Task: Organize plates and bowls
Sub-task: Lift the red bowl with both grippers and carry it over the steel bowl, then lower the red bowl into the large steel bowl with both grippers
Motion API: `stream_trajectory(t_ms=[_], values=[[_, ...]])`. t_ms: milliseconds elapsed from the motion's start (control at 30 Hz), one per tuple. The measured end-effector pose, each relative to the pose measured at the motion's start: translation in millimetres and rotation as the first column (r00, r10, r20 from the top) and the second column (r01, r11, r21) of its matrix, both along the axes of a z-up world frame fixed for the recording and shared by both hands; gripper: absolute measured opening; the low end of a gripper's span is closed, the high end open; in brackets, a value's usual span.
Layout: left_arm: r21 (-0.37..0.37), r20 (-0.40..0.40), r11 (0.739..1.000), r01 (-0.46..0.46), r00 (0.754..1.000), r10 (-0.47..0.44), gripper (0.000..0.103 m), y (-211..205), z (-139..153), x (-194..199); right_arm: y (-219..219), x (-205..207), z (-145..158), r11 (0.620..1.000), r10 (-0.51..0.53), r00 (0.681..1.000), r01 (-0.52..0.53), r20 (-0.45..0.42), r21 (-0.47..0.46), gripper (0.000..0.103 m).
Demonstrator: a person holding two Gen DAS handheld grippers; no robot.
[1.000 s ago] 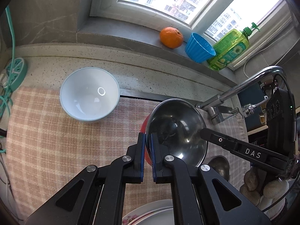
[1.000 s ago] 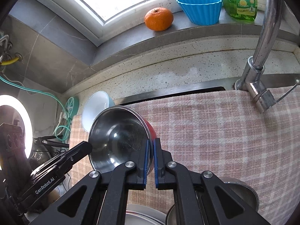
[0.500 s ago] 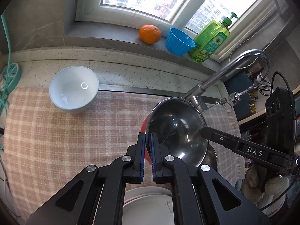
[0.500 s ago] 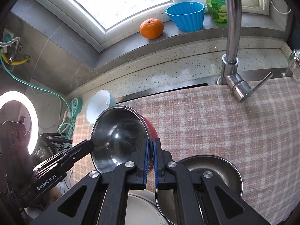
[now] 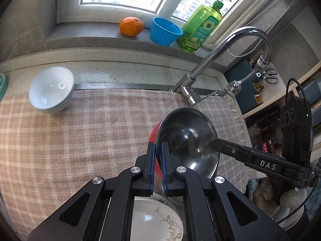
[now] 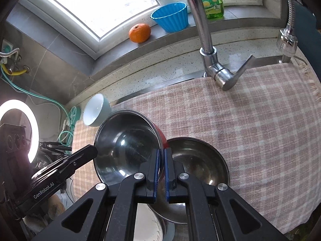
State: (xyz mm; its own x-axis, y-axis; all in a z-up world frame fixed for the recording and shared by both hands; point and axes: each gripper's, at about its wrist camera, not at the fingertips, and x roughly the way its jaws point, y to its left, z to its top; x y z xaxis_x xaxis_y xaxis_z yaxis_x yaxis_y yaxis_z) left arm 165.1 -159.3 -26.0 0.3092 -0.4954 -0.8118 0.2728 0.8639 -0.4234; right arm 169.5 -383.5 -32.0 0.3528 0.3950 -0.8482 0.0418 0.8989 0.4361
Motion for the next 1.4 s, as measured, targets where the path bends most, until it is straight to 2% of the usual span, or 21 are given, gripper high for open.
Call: stream_trajectory(t_ms=[200,533,867,1400], values=[[0.004,-0.017,0.999,0.047,0.999,-0.047,0.004,-22,-6,-7,-21,-18,-8,0.999,-0.035,0.999,0.035,-0.013,-0.012,0.005],[0.051,-0.040,0.994,0.099,0.994,-0.097,0.005,-47,-24,-15,-40,-34,-33,0.997,-0.069,0.996,0.067,-0.061,-0.022,0.005],[0.124,-0.053,0.985,0.118,0.992,-0.112,0.005,-59,-44,-22,-37,-34,-50,0.996,-0.045,0.996,0.038,-0.082,-0.084,0.005],[0.173,-0.065,0.976,0.130,0.991,-0.120,0.005,-63,-58,-26,-28,-33,-60,0.989,-0.011,0.996,-0.002,-0.089,-0.146,0.005]])
